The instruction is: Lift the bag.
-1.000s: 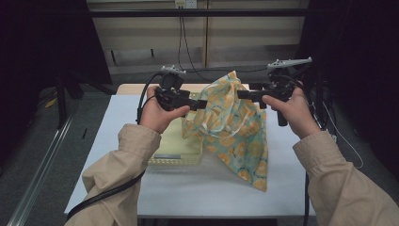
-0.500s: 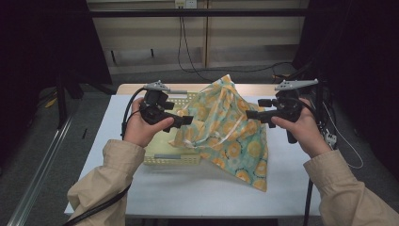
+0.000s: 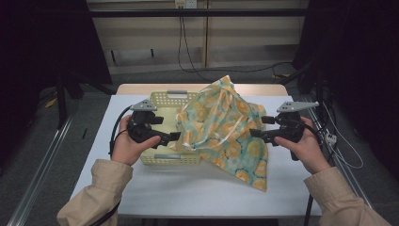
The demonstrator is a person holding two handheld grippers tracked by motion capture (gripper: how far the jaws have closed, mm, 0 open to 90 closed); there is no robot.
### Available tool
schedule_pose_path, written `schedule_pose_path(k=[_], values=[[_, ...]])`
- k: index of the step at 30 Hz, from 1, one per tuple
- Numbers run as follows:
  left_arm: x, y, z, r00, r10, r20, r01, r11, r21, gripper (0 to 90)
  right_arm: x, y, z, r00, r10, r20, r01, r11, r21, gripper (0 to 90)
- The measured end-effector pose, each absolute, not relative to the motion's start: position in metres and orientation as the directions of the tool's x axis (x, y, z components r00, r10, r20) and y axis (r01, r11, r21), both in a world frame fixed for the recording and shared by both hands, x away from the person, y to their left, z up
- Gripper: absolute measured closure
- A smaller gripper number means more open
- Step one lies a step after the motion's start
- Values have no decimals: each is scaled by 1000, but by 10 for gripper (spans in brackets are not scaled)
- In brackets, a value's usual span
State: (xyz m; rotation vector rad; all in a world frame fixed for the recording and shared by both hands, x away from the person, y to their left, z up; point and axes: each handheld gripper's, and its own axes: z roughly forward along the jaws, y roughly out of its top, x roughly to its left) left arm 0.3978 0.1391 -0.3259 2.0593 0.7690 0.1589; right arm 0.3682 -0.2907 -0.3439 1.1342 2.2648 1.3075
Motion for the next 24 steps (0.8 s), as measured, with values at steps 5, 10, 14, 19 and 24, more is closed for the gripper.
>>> schedule_pose_path(k=[5, 10, 14, 19, 24], values=[[390, 152, -333, 788, 591, -172, 466, -391, 794, 77, 359, -294, -356, -648, 754, 105, 476, 293, 829, 251], [383, 167, -338, 780, 608, -149, 467, -408, 784, 76, 349, -297, -367, -654, 749, 101, 481, 310, 820, 244], [377, 179, -342, 773, 617, -151, 473, -401, 784, 75, 342, -304, -373, -645, 756, 109, 489, 300, 819, 243], [368, 194, -347, 756, 635, -158, 486, -385, 784, 69, 336, -311, -378, -636, 765, 101, 487, 296, 822, 244], [361, 204, -355, 746, 645, -164, 498, -376, 781, 62, 331, -313, -389, -636, 765, 100, 500, 309, 809, 238]])
